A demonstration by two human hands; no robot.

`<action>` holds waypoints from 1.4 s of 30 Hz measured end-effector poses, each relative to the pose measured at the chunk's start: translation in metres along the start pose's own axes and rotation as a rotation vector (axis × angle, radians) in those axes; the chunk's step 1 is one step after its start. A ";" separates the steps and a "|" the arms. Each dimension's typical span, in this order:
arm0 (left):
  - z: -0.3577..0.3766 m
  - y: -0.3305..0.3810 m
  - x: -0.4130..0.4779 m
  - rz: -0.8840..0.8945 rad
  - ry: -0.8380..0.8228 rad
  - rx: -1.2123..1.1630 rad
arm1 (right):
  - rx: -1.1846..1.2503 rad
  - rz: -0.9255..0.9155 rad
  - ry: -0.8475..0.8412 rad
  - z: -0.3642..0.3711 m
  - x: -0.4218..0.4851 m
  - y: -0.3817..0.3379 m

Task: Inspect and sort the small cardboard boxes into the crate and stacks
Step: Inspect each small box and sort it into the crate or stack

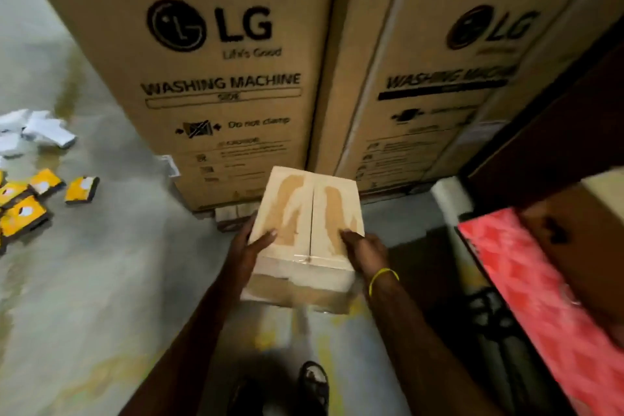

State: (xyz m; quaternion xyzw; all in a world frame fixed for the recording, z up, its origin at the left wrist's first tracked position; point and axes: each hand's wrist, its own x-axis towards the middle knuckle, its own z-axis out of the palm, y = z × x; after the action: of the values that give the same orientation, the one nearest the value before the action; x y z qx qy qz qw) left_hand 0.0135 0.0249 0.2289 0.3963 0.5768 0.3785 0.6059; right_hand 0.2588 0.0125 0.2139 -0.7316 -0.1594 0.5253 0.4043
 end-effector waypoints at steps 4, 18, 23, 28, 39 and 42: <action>0.051 0.089 -0.025 0.119 -0.120 -0.041 | 0.089 -0.065 0.041 -0.066 -0.040 -0.075; 0.186 0.242 -0.106 0.315 -0.813 -0.015 | 0.606 -0.332 0.383 -0.223 -0.281 -0.154; 0.239 0.248 -0.139 0.289 -1.023 0.086 | 0.693 -0.475 0.540 -0.268 -0.340 -0.126; 0.301 0.236 -0.169 0.242 -1.007 0.263 | 0.696 -0.518 0.640 -0.304 -0.371 -0.100; 0.398 0.203 -0.222 0.399 -0.949 0.423 | 0.564 -0.494 0.740 -0.369 -0.380 -0.054; 0.412 0.206 -0.233 0.381 -1.075 0.425 | 0.434 -0.473 0.800 -0.379 -0.382 -0.047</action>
State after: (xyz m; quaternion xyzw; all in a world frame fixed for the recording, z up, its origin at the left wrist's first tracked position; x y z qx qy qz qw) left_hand 0.4133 -0.1244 0.5190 0.7405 0.1719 0.1037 0.6413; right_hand 0.4559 -0.3701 0.5401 -0.7186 -0.0406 0.1194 0.6839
